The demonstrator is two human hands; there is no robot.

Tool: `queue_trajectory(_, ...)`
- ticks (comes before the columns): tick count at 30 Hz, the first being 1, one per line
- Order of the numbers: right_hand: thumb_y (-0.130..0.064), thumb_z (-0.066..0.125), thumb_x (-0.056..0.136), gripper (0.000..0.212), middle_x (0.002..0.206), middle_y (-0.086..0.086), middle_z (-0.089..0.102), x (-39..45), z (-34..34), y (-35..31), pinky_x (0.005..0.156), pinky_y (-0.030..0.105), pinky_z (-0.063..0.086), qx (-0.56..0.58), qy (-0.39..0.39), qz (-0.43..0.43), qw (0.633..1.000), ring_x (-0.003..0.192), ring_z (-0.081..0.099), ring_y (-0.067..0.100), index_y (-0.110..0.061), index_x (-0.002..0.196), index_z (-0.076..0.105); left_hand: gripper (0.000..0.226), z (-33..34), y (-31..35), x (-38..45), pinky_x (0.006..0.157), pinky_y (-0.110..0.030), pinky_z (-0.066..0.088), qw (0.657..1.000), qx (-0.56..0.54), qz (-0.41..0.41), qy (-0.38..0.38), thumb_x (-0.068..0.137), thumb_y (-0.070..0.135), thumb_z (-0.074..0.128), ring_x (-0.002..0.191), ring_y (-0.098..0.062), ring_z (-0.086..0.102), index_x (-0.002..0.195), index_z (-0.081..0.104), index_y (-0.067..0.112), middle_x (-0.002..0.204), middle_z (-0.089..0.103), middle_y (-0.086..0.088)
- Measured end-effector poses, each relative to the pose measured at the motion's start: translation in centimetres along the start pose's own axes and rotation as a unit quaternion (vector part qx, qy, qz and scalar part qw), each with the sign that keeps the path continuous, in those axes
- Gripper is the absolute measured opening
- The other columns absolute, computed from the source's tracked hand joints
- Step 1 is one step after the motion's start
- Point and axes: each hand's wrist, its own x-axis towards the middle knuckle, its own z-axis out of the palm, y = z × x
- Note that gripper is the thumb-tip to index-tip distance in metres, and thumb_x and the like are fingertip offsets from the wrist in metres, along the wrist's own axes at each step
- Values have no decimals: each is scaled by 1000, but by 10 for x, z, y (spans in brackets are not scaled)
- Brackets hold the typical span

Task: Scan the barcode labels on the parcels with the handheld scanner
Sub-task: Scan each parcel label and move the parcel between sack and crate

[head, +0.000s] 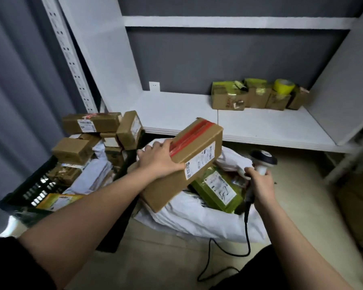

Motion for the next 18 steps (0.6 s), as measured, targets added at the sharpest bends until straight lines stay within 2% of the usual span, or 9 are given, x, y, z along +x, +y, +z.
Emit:
queue_trajectory(3, -18, 70, 79, 48, 89, 17, 59, 33, -37, 21, 66, 39, 45, -3, 70, 24, 997, 70, 56, 29, -11, 119, 45, 90, 21, 42, 9, 100, -44, 28, 997, 61, 50, -15, 67, 72, 61, 124, -32, 42, 143, 29, 35, 138, 44, -8)
queue_trajectory(7, -18, 74, 71, 58, 107, 28, 60, 74, -75, 66, 77, 53, 55, -70, 125, 63, 988, 83, 64, 39, -13, 118, 41, 91, 48, 81, 17, 107, -47, 24, 990, 91, 107, -35, 68, 68, 63, 129, -31, 38, 145, 27, 37, 141, 41, -10)
queue_trajectory(9, -17, 77, 73, 66, 119, 29, 55, 93, -88, 96, 84, 58, 54, -105, 140, 88, 981, 94, 64, 44, -12, 126, 38, 92, 61, 94, 21, 109, -47, 20, 985, 106, 125, -46, 69, 67, 63, 132, -31, 35, 147, 24, 38, 145, 38, -11)
queue_trajectory(12, -15, 77, 78, 77, 123, 28, 55, 88, -86, 102, 91, 58, 50, -135, 138, 123, 974, 106, 60, 46, -12, 139, 31, 94, 76, 104, 27, 110, -48, 19, 981, 124, 142, -52, 69, 69, 62, 132, -32, 34, 148, 21, 40, 143, 39, -11)
queue_trajectory(18, -19, 73, 84, 64, 122, 25, 59, 95, -73, 108, 92, 47, 48, -135, 135, 152, 970, 109, 59, 43, -9, 135, 35, 92, 93, 102, 30, 109, -48, 19, 972, 157, 157, -69, 69, 69, 61, 132, -31, 33, 147, 22, 41, 144, 36, -10)
